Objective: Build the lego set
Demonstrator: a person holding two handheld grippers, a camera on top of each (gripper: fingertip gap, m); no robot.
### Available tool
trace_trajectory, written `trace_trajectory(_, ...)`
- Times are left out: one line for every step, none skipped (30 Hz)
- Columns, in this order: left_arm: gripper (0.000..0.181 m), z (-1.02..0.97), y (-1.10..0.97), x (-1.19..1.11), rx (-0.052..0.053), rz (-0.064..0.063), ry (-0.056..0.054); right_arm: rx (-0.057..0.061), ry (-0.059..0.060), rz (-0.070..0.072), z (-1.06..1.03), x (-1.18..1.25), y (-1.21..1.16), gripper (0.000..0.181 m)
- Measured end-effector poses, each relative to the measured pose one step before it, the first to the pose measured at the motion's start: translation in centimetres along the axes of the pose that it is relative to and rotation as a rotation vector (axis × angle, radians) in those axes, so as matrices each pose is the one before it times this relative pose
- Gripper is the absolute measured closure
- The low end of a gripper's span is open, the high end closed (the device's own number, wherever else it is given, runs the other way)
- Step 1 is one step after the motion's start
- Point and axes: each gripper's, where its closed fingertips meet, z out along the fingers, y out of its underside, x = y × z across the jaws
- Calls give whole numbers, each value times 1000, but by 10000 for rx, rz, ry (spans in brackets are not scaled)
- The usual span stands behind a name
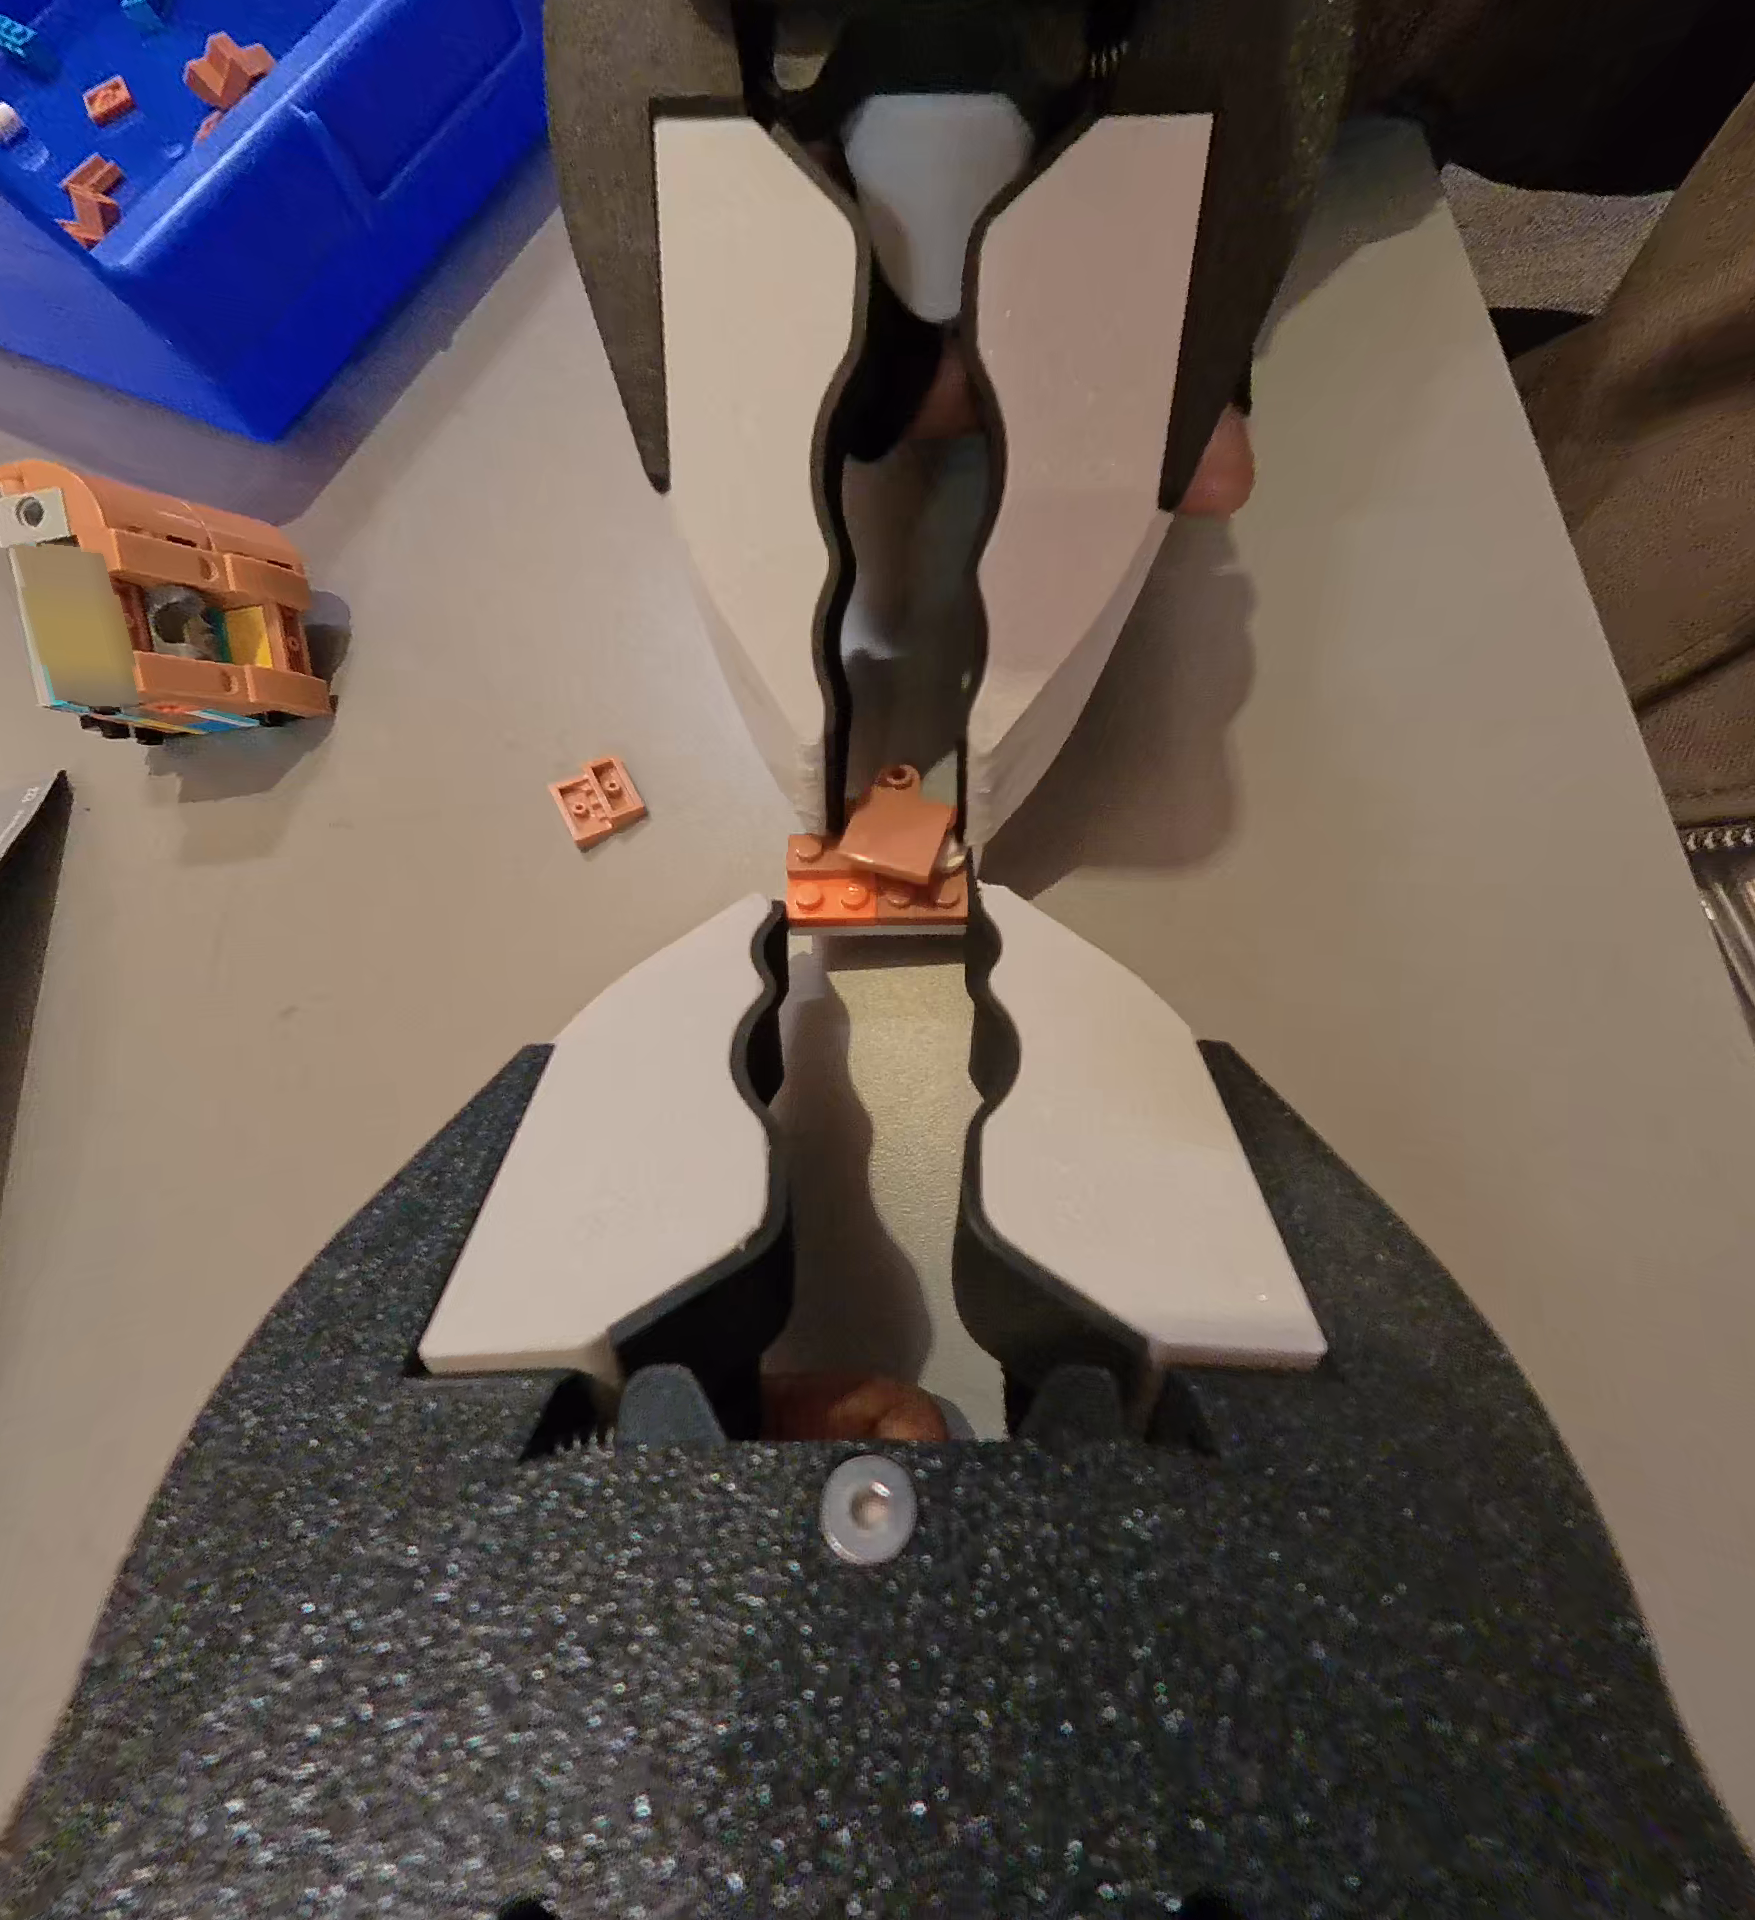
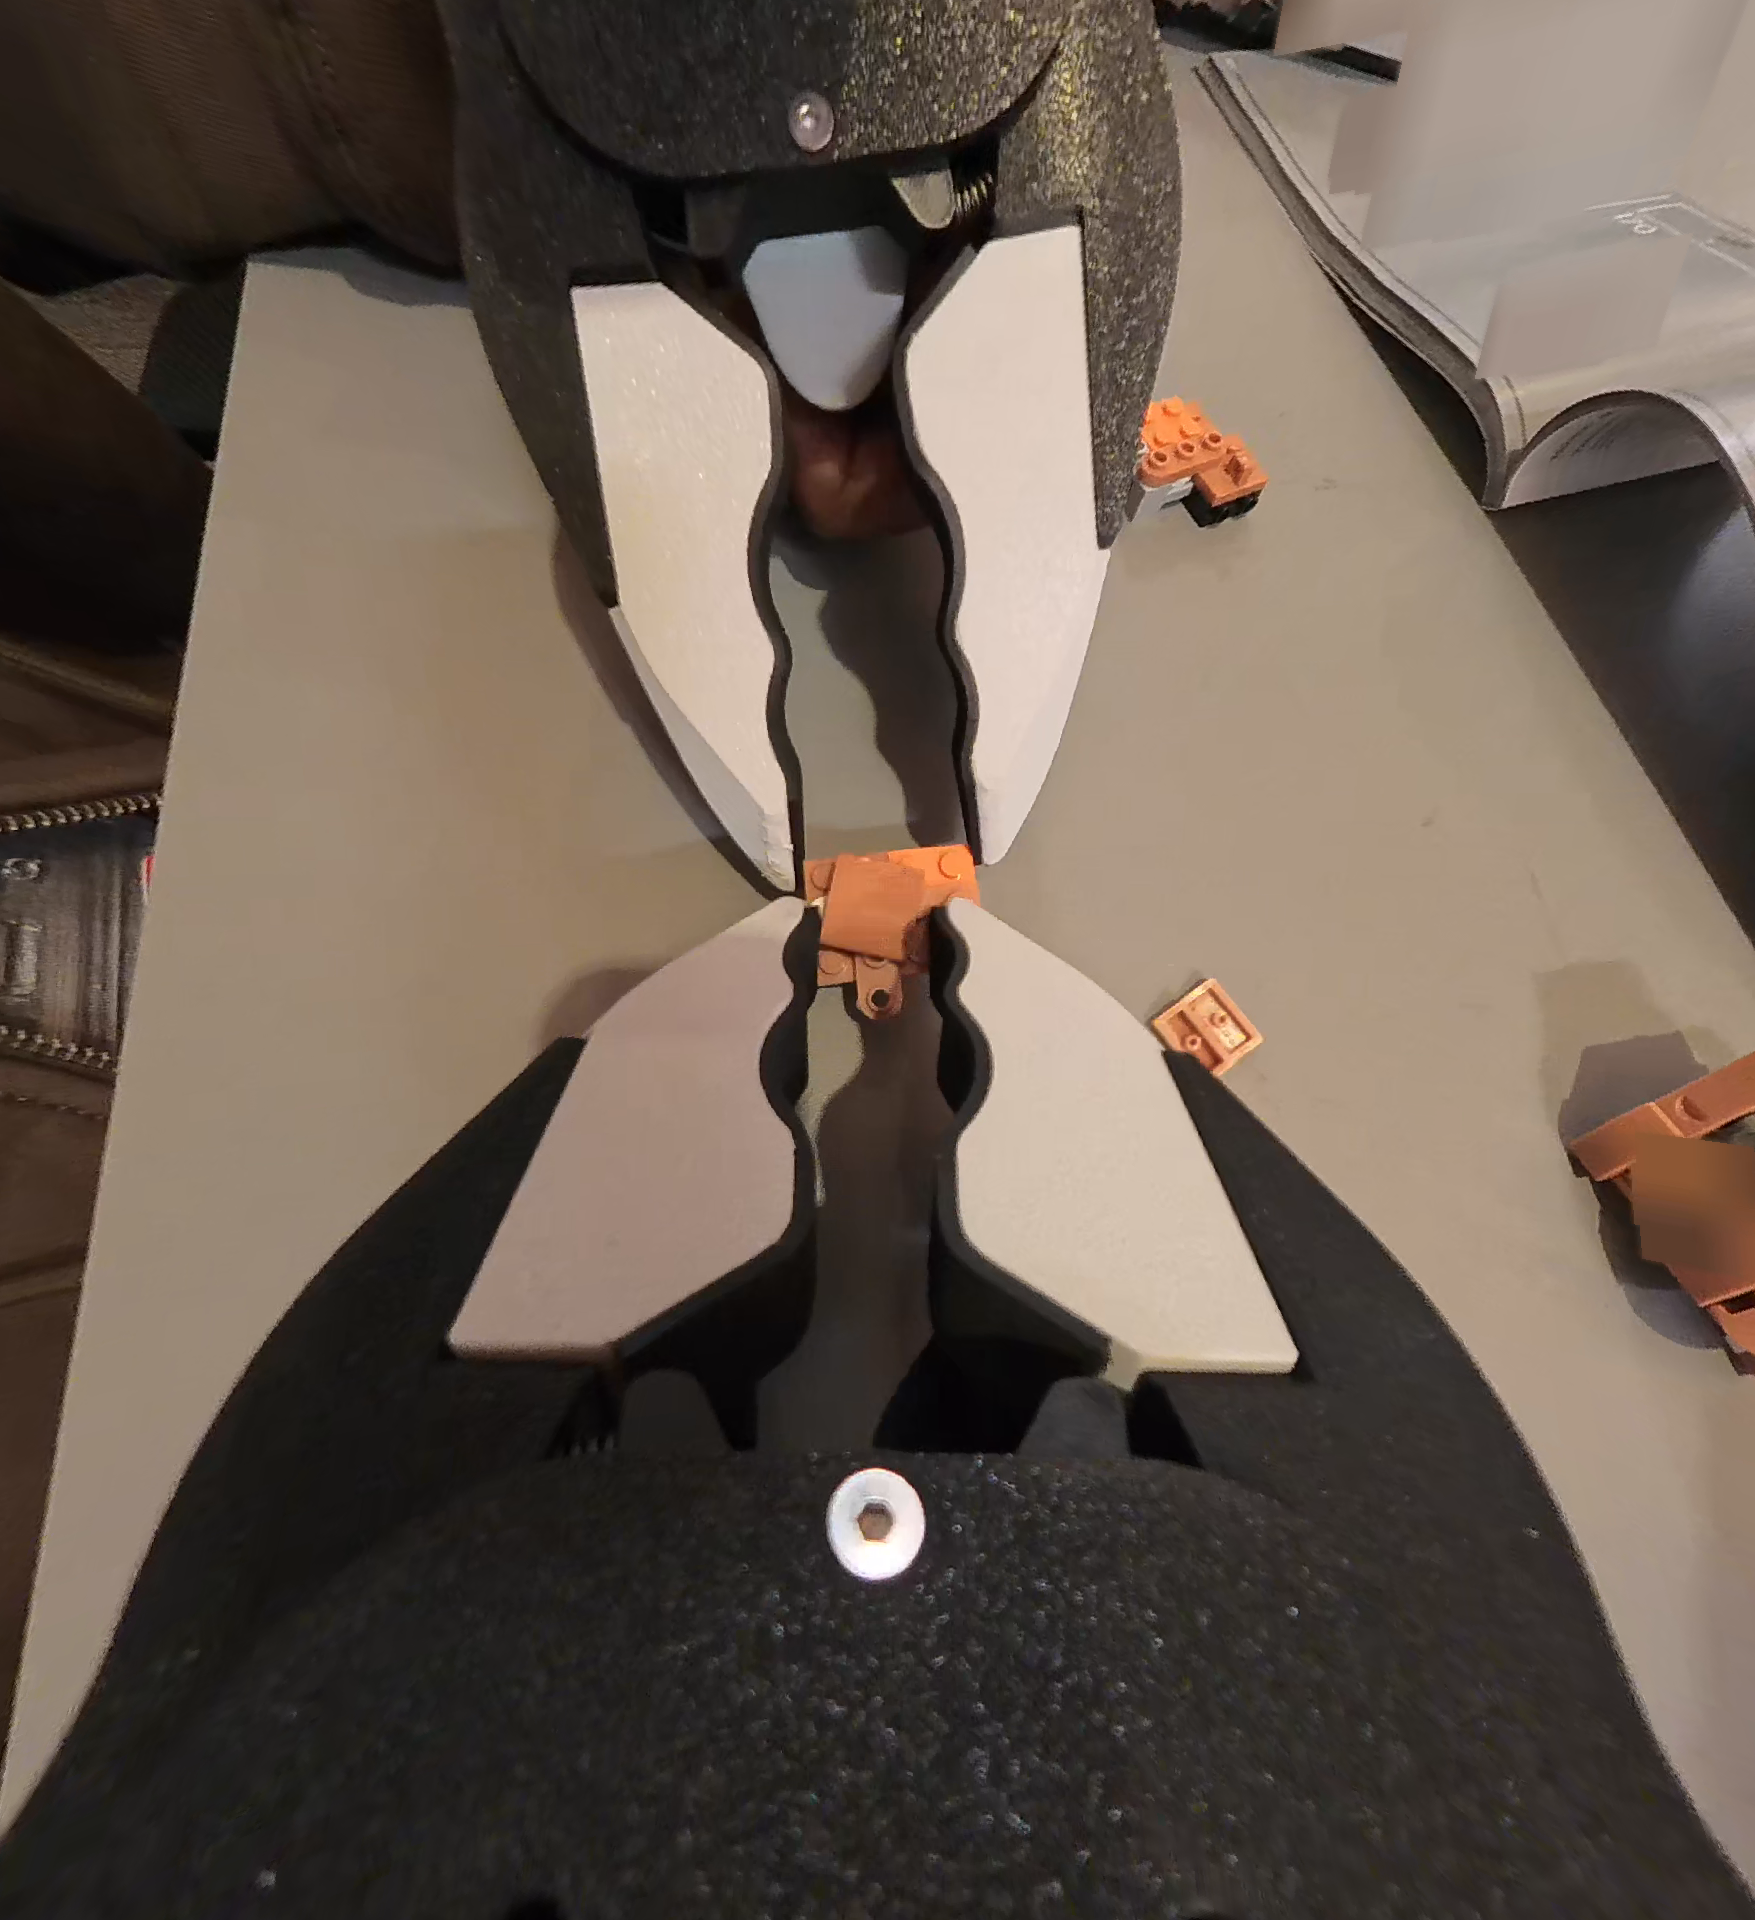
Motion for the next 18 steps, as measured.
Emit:
trace_trajectory(148,-36,-44,-27,39,-33,-2,37,-24,-74,-40,-66,-56,159)
trace_trajectory(148,-38,-52,-39,45,-54,12,47,-6,-91,-55,-56,-67,157)
trace_trajectory(148,-49,-56,-52,47,-60,15,43,20,-92,-58,-21,-64,157)
trace_trajectory(148,-25,-41,-37,32,-60,15,36,41,-66,-50,51,-45,157)
trace_trajectory(148,-14,-13,-27,13,-48,18,35,55,-45,-48,68,-46,156)
trace_trajectory(148,1,-6,-15,2,-36,19,45,66,-61,-72,86,-49,156)
trace_trajectory(148,-4,-6,-16,4,-34,13,74,87,-105,-121,74,-84,155)
trace_trajectory(148,-17,-12,-29,10,-41,10,111,119,-149,-185,95,-116,154)
trace_trajectory(148,-15,-23,-19,21,-37,14,146,144,-187,-225,78,-164,153)
trace_trajectory(148,-31,-44,-29,32,-39,5,163,141,-211,-266,42,-186,153)
trace_trajectory(148,-21,-19,-25,21,-44,10,154,137,-224,-271,3,-166,153)
trace_trajectory(148,-28,-24,-22,19,-41,15,145,133,-256,-256,-51,-145,152)
trace_trajectory(148,-25,-29,-25,24,-48,19,128,103,-307,-228,-144,-99,152)
trace_trajectory(148,-28,-31,-18,30,-69,29,96,86,-378,-187,-220,-62,152)
trace_trajectory(148,-44,-53,-14,41,-81,36,58,108,-449,-129,-231,-34,152)
trace_trajectory(148,-70,-76,3,61,-72,47,1,119,-476,-53,-208,11,152)
trace_trajectory(148,-62,-93,0,74,-91,56,-40,116,-458,4,-180,35,152)
trace_trajectory(148,-83,-116,10,88,-110,69,-44,151,-412,56,-75,23,152)
